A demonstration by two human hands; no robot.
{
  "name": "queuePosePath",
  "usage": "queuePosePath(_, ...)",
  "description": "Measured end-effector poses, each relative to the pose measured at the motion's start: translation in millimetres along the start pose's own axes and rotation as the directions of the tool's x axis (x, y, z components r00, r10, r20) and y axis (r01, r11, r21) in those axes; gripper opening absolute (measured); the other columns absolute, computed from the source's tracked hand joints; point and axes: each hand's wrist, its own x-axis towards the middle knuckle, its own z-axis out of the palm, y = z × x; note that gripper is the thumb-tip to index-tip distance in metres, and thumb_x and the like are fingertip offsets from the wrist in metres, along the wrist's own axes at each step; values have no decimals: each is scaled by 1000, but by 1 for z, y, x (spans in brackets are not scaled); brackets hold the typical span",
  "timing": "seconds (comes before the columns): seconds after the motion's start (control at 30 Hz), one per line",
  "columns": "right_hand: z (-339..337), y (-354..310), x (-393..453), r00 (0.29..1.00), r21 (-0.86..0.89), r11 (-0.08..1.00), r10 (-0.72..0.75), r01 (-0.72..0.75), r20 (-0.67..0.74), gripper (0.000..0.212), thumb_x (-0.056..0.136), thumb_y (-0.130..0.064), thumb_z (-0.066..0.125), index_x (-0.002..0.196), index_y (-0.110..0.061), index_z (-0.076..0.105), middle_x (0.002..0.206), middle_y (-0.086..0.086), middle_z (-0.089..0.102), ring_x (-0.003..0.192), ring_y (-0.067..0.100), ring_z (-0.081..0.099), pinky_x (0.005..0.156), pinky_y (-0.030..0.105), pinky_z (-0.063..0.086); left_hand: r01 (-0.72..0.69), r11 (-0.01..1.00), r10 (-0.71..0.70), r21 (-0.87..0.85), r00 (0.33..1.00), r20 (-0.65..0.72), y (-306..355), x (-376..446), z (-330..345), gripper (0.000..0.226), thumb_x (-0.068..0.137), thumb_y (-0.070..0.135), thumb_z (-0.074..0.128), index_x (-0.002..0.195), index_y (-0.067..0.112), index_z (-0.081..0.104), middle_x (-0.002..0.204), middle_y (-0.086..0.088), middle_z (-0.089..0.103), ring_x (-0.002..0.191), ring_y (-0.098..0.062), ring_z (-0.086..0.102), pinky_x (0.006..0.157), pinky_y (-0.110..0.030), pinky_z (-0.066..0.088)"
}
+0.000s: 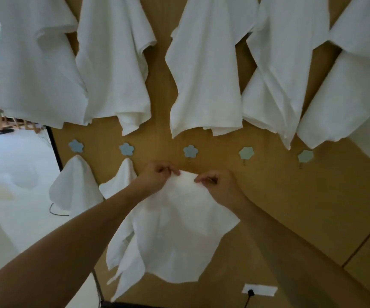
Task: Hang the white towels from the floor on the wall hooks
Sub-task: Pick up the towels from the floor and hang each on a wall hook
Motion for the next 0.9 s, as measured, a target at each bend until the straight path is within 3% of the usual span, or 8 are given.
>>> queuePosePath(0.13,16,23,59,1000,-224,974,-26,22,-12,30,94,3,55,110,-12,76,116,5,72,107,16,65,96,17,44,-74,981,87,177,994,-66,-19,65,12,30,100,6,49,103,18,76,124,-3,67,115,-19,58,100,-13,35)
queuePosePath(0.2,23,34,81,996,-312,949,-70,48,-59,35,89,7,55,110,-12,75,114,9,72,105,23,66,96,21,46,-139,964,160,229,984,-77,-28,86,20,28,98,3,51,107,14,75,124,-8,67,116,-24,60,96,-6,33)
queuePosePath(0.27,32,44,89,987,-344,938,-90,39,-132,35,84,6,55,104,-12,78,105,10,74,96,25,68,89,28,51,-203,934,239,293,967,-93,-41,96,27,27,95,0,54,106,13,75,118,-10,70,110,-28,63,98,-17,39)
queuePosePath(0.37,50,59,85,957,-301,951,-148,68,-251,32,80,-1,53,96,-11,79,90,10,75,79,23,68,75,24,52,-264,897,313,353,946,-88,-67,95,49,29,91,4,55,114,10,72,109,-13,73,98,-32,68,94,-37,52)
queuePosePath(0.47,74,68,74,961,-43,999,-30,19,-273,26,92,1,56,108,-5,74,100,11,75,90,15,67,78,3,43,-190,962,220,198,965,-144,-74,83,77,33,94,30,46,118,18,66,100,2,71,89,-4,67,82,-15,47)
queuePosePath(0.63,90,76,57,979,116,993,22,2,-203,36,100,-4,51,135,-5,57,127,12,65,114,19,62,92,10,43,-125,991,134,53,961,-241,-76,75,102,32,96,35,36,121,40,55,98,28,61,95,11,60,82,-6,44)
queuePosePath(0.77,84,79,40,975,-188,971,-176,149,-135,43,101,-14,49,143,-4,49,126,19,58,108,28,59,95,36,48,-134,962,204,237,932,-300,-67,59,107,43,89,16,41,127,20,60,117,6,62,109,-10,55,98,-20,38)
queuePosePath(0.9,79,83,25,998,-556,828,-54,69,44,49,95,-34,45,142,-18,44,142,6,40,122,24,41,103,38,32,144,824,8,548,964,-265,-62,32,111,54,84,26,46,135,14,57,136,-10,53,122,-34,45,96,-43,41)
